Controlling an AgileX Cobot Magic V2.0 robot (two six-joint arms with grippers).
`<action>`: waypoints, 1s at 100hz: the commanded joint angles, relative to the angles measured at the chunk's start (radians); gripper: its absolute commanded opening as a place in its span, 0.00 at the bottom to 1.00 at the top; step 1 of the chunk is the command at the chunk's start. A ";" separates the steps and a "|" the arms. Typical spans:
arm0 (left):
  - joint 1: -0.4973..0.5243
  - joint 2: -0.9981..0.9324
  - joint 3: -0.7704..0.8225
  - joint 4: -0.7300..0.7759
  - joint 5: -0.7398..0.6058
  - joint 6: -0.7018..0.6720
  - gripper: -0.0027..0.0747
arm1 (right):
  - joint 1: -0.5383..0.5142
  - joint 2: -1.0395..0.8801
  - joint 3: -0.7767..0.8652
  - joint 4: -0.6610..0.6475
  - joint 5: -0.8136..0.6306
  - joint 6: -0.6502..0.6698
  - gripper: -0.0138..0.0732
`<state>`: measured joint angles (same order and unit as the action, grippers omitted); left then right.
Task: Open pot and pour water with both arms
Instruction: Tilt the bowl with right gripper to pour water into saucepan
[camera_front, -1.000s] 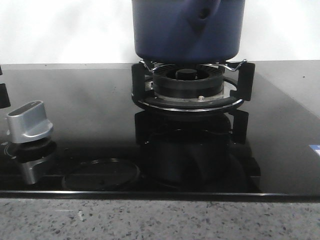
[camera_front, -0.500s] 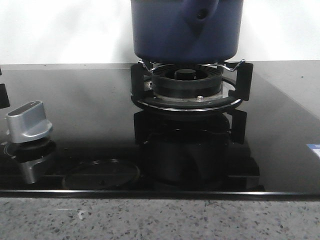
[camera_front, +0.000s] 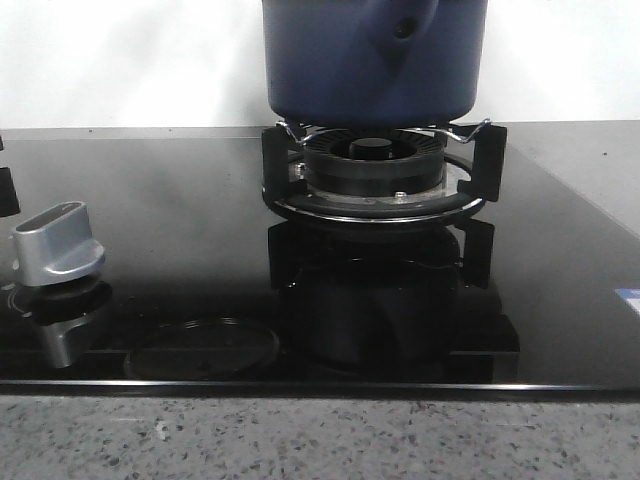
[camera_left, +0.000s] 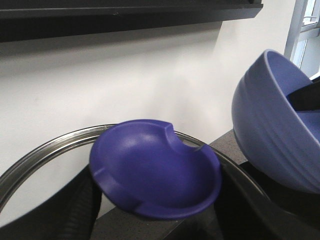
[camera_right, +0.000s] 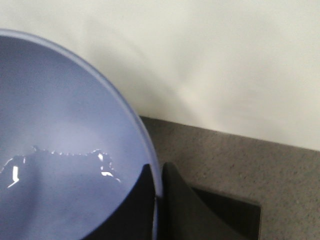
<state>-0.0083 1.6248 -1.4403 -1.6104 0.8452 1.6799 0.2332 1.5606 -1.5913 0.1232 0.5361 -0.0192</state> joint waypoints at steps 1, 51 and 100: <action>0.002 -0.057 -0.035 -0.087 0.013 -0.009 0.43 | 0.000 -0.080 0.044 0.001 -0.220 -0.011 0.11; 0.002 -0.057 -0.035 -0.087 0.002 -0.009 0.43 | 0.034 -0.150 0.408 -0.047 -0.833 -0.011 0.10; 0.002 -0.057 -0.035 -0.087 0.002 -0.009 0.43 | 0.040 -0.150 0.550 -0.094 -1.165 -0.011 0.10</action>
<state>-0.0083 1.6248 -1.4403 -1.6104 0.8346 1.6799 0.2730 1.4610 -1.0145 0.0449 -0.4995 -0.0246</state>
